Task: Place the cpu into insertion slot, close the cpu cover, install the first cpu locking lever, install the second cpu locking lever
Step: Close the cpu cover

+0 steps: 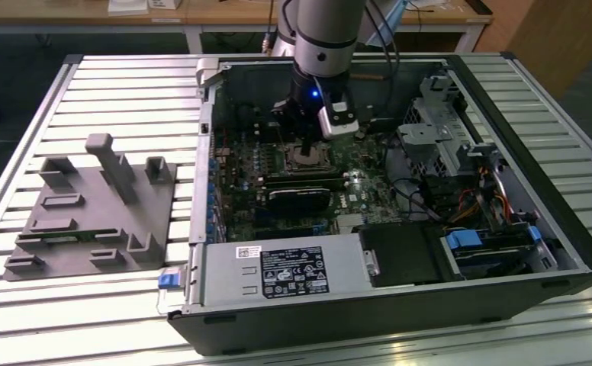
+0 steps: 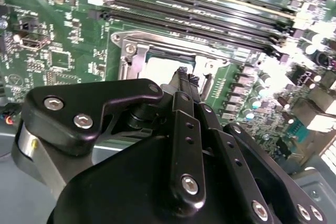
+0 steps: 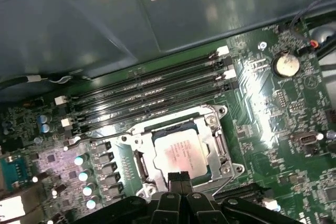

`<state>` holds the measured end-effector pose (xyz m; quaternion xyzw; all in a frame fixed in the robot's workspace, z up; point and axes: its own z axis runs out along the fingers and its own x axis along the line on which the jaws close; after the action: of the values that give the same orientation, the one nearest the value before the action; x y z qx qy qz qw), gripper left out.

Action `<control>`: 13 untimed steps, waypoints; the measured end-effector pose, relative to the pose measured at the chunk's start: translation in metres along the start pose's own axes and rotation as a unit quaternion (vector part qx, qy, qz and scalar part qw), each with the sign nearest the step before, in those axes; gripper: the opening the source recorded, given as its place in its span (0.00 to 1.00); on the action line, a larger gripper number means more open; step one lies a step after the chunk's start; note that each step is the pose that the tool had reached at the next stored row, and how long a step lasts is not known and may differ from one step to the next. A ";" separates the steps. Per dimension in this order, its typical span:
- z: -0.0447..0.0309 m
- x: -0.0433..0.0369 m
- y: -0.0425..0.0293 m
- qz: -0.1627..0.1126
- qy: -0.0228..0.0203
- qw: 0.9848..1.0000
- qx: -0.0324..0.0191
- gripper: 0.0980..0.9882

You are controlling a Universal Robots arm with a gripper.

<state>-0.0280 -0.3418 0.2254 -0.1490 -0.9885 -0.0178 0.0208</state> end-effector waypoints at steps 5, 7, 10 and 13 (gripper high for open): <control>0.0004 0.0000 0.0000 -0.011 -0.013 1.000 -0.011 0.01; 0.0007 0.0000 0.0000 -0.016 -0.017 1.000 -0.014 0.01; 0.0009 0.0000 0.0000 -0.029 -0.017 0.999 -0.015 0.01; 0.0016 -0.0001 0.0000 -0.055 -0.015 0.998 -0.014 0.01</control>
<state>-0.0280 -0.3418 0.2238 -0.0951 -0.9950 -0.0307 0.0025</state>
